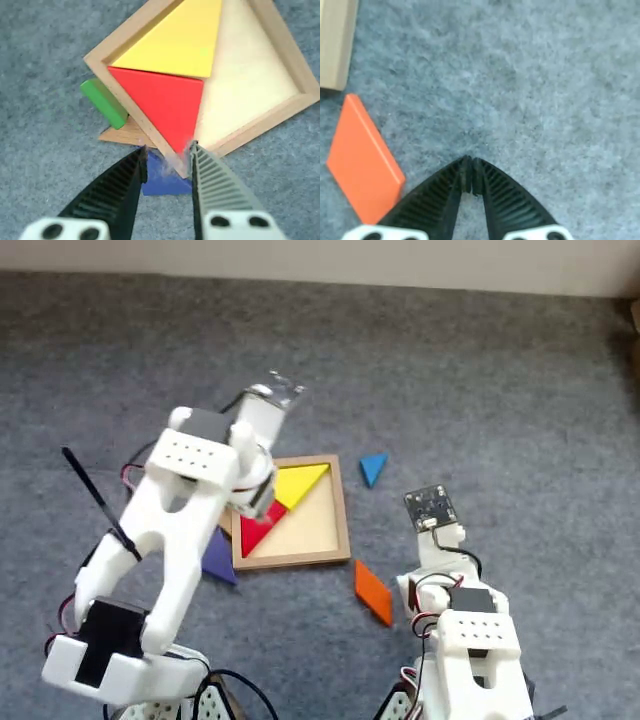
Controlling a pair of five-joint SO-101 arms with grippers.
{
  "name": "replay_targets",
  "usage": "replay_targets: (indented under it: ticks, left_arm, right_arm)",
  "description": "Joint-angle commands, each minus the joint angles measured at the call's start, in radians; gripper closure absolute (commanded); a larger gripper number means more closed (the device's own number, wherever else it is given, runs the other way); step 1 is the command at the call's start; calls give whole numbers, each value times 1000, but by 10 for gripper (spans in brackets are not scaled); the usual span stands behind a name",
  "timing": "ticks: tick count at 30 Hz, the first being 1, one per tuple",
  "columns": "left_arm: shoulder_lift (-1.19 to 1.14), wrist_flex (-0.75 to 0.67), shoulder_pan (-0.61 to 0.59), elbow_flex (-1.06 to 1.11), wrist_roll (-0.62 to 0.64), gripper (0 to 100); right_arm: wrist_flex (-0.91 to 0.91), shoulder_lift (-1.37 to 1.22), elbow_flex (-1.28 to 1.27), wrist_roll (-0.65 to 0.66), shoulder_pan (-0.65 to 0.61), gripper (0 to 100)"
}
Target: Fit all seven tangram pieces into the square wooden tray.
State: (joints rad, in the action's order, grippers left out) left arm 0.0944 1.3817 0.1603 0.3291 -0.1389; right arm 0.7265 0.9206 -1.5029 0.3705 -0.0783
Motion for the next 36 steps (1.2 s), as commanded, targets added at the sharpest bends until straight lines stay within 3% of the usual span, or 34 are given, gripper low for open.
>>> replay_targets:
  ticks: [1,7,17,28,36]
  left_arm:
    - [47,0,-117,-56,11,844]
    - [38,-32,-213,-56,28,720]
    - [35,-365,-209,191,69,722]
    - [35,-493,-197,338,63,845]
    - [88,-428,-143,311,64,982]
  right_arm:
    - [-15,15,-10,-5,12,975]
    - [-15,15,-10,-5,12,975]
    - [-15,15,-12,-5,12,975]
    - [-15,15,-13,-5,12,975]
    - [-15,15,-13,-5,12,975]
